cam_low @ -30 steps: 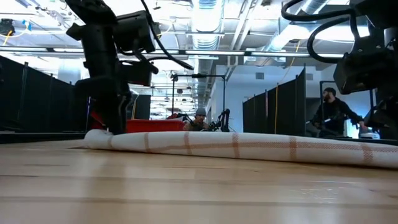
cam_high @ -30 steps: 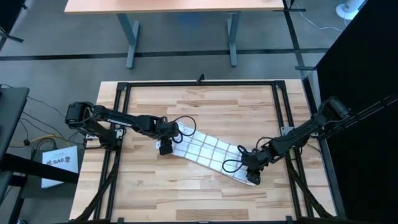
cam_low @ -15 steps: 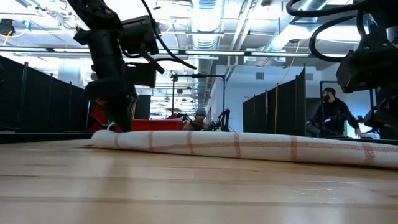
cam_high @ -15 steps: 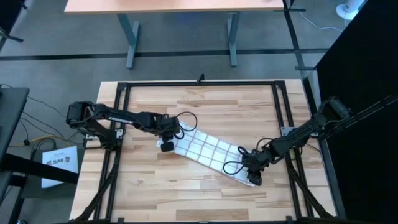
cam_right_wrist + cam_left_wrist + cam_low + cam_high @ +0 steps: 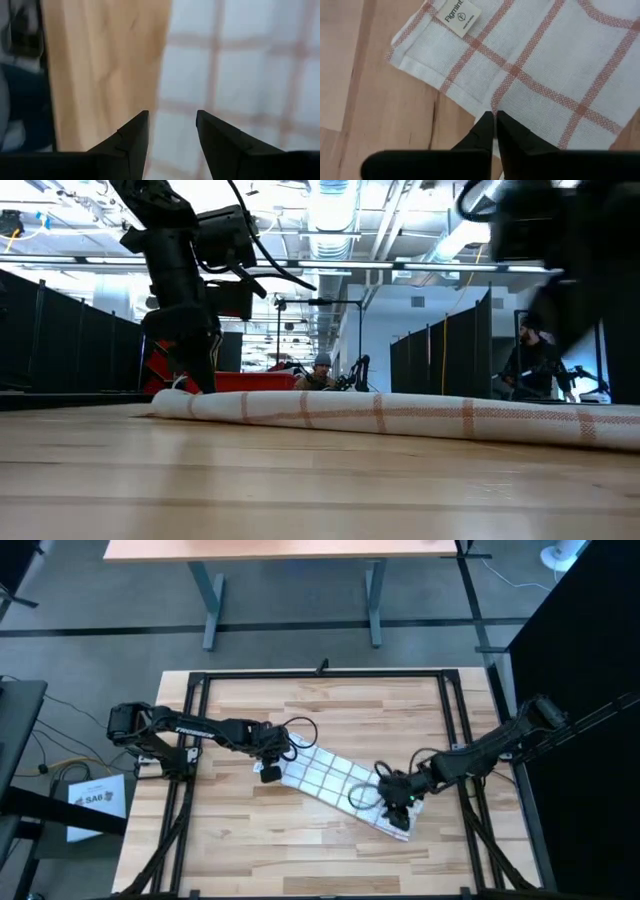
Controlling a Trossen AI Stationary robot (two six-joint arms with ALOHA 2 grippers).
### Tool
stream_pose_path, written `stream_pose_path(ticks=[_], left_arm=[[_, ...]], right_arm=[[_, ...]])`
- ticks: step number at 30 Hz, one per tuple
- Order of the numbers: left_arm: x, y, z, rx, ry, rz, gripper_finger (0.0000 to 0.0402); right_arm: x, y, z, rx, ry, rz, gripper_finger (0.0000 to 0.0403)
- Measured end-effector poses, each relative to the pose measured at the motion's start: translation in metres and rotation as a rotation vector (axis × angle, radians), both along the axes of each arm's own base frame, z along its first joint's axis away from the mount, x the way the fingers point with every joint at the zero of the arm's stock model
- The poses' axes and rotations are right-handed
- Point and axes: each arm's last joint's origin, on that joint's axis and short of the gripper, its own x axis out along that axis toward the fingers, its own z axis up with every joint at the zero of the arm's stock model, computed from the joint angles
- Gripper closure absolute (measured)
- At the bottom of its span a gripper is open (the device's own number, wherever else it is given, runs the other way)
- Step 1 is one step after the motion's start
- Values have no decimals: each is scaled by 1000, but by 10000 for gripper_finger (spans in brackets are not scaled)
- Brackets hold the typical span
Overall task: Roll towel
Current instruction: Fold the white patterned towel
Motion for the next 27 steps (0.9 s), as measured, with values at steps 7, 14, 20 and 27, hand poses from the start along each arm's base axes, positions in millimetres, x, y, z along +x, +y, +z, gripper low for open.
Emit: stream_pose_path(ticks=[7,14,20,27], left_arm=[[0,-1,0,-27,-3,-35,401],[1,-1,0,-13,-1,-75,401],[1,-1,0,-14,-1,-76,401],[1,-1,0,-13,-1,-76,401]], right_arm=[[18,-65,-1,-68,1,-177,250],[32,-67,-27,-55,99,-136,250],[38,-64,-52,-71,197,-117,250],[44,-65,-58,-76,177,-104,250]])
